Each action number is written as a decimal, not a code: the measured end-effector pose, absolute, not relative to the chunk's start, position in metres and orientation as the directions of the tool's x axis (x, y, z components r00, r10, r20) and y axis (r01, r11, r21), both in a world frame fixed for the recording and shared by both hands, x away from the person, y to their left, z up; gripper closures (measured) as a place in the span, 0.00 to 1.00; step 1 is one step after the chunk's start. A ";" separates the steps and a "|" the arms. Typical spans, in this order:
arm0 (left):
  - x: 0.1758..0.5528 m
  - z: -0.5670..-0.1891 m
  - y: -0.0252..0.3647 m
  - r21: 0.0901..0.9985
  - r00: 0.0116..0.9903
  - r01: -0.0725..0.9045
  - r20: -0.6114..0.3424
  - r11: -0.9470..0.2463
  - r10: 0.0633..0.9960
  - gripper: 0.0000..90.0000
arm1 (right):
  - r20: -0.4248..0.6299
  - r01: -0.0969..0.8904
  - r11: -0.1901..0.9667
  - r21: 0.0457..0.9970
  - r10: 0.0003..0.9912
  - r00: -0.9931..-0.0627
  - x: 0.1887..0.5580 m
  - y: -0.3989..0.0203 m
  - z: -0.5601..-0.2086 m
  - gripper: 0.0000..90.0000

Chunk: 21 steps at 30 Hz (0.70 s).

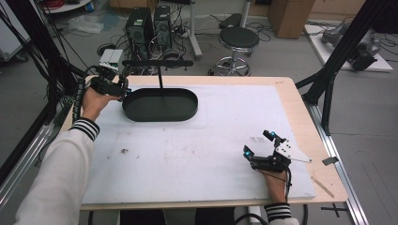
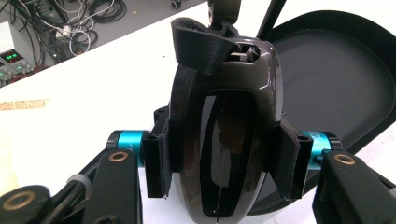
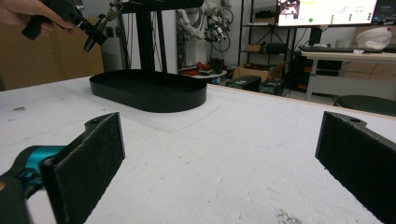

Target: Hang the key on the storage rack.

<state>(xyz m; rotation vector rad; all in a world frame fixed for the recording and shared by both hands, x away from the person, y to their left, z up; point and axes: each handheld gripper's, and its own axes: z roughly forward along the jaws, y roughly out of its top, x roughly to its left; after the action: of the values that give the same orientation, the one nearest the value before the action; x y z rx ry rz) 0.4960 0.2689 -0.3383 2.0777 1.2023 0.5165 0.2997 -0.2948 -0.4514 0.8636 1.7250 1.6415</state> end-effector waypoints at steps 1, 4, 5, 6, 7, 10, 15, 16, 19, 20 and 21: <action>0.496 -0.338 0.269 0.719 0.494 0.604 0.002 -0.345 0.869 0.54 | 0.015 0.054 0.022 0.998 0.793 -0.609 0.300 -0.295 -0.451 0.00; 0.497 -0.340 0.269 0.718 0.508 0.616 -0.048 -0.323 0.860 0.53 | 0.017 0.056 0.022 0.998 0.793 -0.608 0.299 -0.295 -0.451 0.00; 0.497 -0.340 0.269 0.722 0.519 0.609 -0.051 -0.327 0.853 0.52 | 0.017 0.056 0.022 0.998 0.793 -0.609 0.299 -0.295 -0.451 0.00; 0.497 -0.340 0.269 0.729 0.532 0.601 -0.059 -0.327 0.844 0.47 | 0.019 0.057 0.020 0.998 0.793 -0.609 0.299 -0.295 -0.451 0.00; 0.497 -0.340 0.269 0.731 0.544 0.601 -0.078 -0.323 0.835 0.41 | 0.017 0.056 0.022 0.998 0.793 -0.609 0.299 -0.295 -0.451 0.00; 0.495 -0.340 0.266 0.742 0.517 0.598 -0.067 -0.304 0.854 0.10 | 0.018 0.055 0.019 0.998 0.792 -0.611 0.299 -0.295 -0.452 0.00; 0.480 -0.333 0.274 0.814 0.535 0.501 -0.025 -0.293 0.844 0.02 | 0.021 0.050 0.012 0.999 0.791 -0.612 0.299 -0.295 -0.452 0.00; 0.476 -0.332 0.277 0.831 0.541 0.480 -0.027 -0.282 0.841 0.02 | 0.022 0.050 0.011 0.999 0.790 -0.612 0.299 -0.295 -0.452 0.00; 0.463 -0.330 0.284 0.864 0.550 0.427 -0.013 -0.268 0.835 0.02 | 0.023 0.052 0.011 0.999 0.790 -0.612 0.299 -0.296 -0.452 0.00; 0.460 -0.330 0.285 0.867 0.552 0.423 -0.016 -0.264 0.833 0.02 | 0.024 0.053 0.011 0.999 0.791 -0.612 0.299 -0.296 -0.452 0.00; 0.455 -0.330 0.287 0.877 0.556 0.406 -0.014 -0.257 0.831 0.02 | 0.024 0.053 0.011 0.999 0.791 -0.612 0.299 -0.296 -0.452 0.00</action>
<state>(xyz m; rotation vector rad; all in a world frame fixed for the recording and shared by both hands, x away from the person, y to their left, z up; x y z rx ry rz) 0.4546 0.2874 -0.3302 1.8704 1.0090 0.5796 0.2986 -0.2955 -0.4520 0.8674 1.7188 1.6571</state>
